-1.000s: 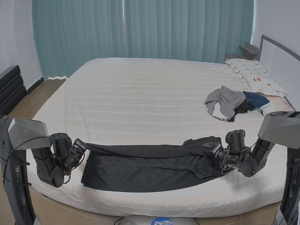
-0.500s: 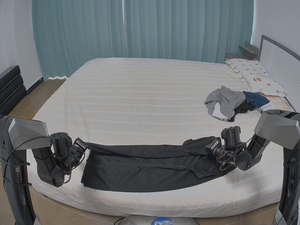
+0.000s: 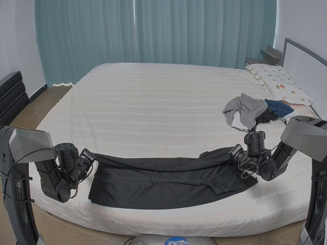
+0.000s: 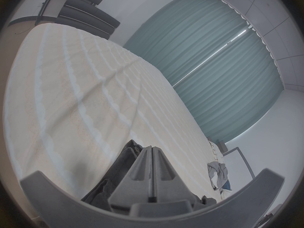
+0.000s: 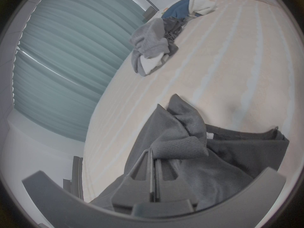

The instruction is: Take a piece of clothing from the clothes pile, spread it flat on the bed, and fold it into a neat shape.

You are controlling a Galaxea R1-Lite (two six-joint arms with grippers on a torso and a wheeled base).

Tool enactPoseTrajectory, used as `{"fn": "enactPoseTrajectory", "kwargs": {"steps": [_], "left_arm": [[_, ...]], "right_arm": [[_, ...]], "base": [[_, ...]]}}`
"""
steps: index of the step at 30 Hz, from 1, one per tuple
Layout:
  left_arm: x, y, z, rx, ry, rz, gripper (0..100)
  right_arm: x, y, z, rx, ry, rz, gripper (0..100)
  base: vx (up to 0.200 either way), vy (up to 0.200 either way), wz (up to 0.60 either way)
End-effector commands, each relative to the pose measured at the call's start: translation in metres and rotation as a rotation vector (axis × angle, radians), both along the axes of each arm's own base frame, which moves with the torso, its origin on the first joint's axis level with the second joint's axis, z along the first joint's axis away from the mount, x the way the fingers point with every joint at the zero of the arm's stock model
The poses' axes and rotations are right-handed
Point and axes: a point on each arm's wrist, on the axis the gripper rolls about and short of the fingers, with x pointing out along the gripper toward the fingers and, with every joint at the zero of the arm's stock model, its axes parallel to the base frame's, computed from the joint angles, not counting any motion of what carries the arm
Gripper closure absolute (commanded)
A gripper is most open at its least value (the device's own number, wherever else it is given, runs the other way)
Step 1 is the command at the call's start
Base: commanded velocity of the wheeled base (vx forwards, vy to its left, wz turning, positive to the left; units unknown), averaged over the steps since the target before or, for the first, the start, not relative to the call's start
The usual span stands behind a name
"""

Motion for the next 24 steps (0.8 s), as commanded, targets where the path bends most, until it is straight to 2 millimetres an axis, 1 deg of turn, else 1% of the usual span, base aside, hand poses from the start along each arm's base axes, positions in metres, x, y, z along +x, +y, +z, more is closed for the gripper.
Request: {"fn": "enactPoseTrajectory", "kwargs": {"steps": [1, 5, 7, 9, 13, 16, 18, 19, 21, 22, 24], "left_arm": [[0.006, 0.001, 0.005, -0.002, -0.030, 0.007, 100], [0.009, 0.002, 0.005, -0.004, -0.041, 0.011, 100], [0.010, 0.003, 0.007, -0.007, -0.051, 0.012, 100], [0.012, 0.004, 0.009, -0.009, -0.079, 0.015, 100], [0.013, 0.004, 0.014, -0.012, -0.138, 0.017, 100], [0.012, 0.004, 0.010, -0.011, -0.157, 0.018, 100], [0.012, 0.005, 0.004, -0.005, -0.139, 0.033, 100], [0.012, 0.005, 0.004, -0.005, -0.137, 0.034, 100], [0.009, 0.005, -0.005, 0.008, -0.106, 0.052, 100], [0.004, 0.006, -0.007, 0.010, -0.086, 0.053, 100], [-0.003, 0.007, -0.011, 0.012, -0.057, 0.047, 100]], "right_arm": [[0.010, 0.003, 0.020, 0.024, -0.080, -0.002, 100], [0.028, 0.004, 0.030, 0.048, -0.169, -0.012, 100], [0.032, 0.004, 0.033, 0.059, -0.211, -0.013, 100], [0.033, 0.005, 0.036, 0.062, -0.243, -0.011, 100], [0.031, 0.004, 0.033, 0.057, -0.238, -0.011, 100], [0.022, 0.001, 0.022, 0.045, -0.190, -0.011, 100], [0.014, -0.001, 0.016, 0.034, -0.170, -0.006, 100], [0.014, 0.000, 0.016, 0.032, -0.170, -0.003, 100], [-0.002, -0.003, 0.007, -0.008, -0.156, 0.021, 100], [-0.010, -0.005, 0.003, -0.030, -0.150, 0.040, 100], [-0.017, -0.007, -0.001, -0.052, -0.144, 0.053, 100]], "base": [[0.000, 0.000, 0.00], [0.000, 0.000, 0.00], [0.000, 0.000, 0.00], [0.000, 0.000, 0.00], [0.000, 0.000, 0.00], [0.000, 0.000, 0.00], [0.000, 0.000, 0.00], [0.000, 0.000, 0.00], [0.000, 0.000, 0.00], [0.000, 0.000, 0.00], [0.000, 0.000, 0.00]]}}
